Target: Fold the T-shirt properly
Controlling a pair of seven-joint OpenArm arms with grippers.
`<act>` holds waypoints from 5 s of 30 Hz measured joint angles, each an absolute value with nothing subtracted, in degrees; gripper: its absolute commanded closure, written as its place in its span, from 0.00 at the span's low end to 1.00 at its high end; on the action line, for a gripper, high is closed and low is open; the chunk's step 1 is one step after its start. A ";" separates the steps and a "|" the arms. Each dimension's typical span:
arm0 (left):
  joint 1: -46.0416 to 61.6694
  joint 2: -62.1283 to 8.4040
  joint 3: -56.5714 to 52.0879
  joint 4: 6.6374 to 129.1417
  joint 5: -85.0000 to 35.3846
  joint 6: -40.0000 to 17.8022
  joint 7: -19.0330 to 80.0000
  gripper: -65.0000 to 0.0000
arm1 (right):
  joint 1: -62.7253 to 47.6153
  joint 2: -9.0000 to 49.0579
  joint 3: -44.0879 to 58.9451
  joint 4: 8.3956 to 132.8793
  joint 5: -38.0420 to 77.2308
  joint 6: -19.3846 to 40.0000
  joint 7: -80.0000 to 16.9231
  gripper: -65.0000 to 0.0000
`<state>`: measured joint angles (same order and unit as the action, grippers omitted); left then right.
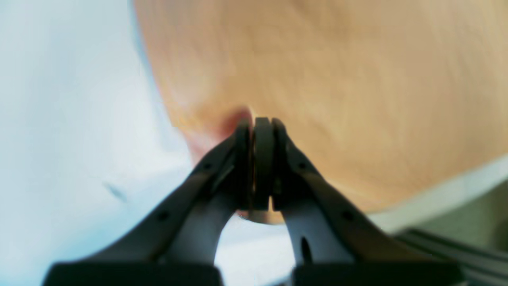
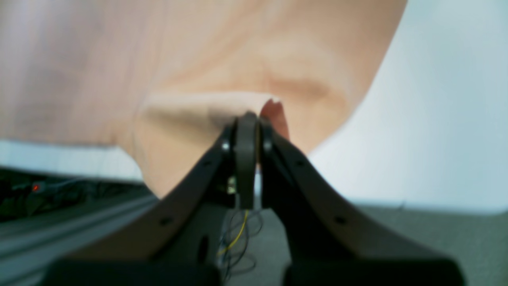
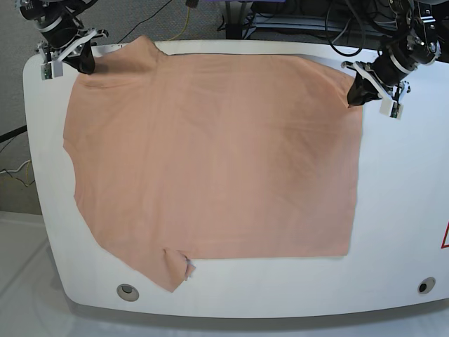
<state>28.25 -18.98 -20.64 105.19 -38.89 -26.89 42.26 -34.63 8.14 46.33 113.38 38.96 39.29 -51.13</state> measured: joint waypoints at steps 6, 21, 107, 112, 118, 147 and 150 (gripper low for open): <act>23.51 -19.42 -21.02 104.68 -39.13 -27.07 42.19 1.00 | -29.54 8.60 46.57 112.84 39.29 39.29 -51.22 1.00; 12.93 -19.57 -19.20 98.21 -37.47 -27.11 44.38 1.00 | -14.41 11.14 39.72 101.16 33.71 39.13 -51.33 1.00; 14.87 -19.05 -18.44 89.30 -30.30 -26.00 41.15 0.38 | -4.19 10.31 34.70 91.31 20.97 39.90 -44.91 0.53; 16.71 -19.27 -18.15 90.87 -31.22 -26.24 41.06 0.39 | -7.01 9.50 40.07 93.73 24.05 39.92 -43.59 0.53; 18.15 -19.25 -17.67 91.42 -31.48 -26.22 41.93 0.41 | -8.36 9.26 43.07 93.30 23.20 39.46 -43.79 0.53; 19.35 -19.33 -16.23 91.02 -30.46 -27.49 37.67 0.36 | -8.47 10.44 41.95 89.56 22.72 39.90 -41.78 0.53; 19.33 -19.22 -16.05 91.00 -30.44 -27.49 37.67 0.36 | -8.34 10.44 41.95 89.32 22.72 39.88 -42.09 0.53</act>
<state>19.33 -19.22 -16.05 91.00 -30.44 -27.49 37.67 -8.34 10.44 41.95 89.32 22.72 39.88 -42.09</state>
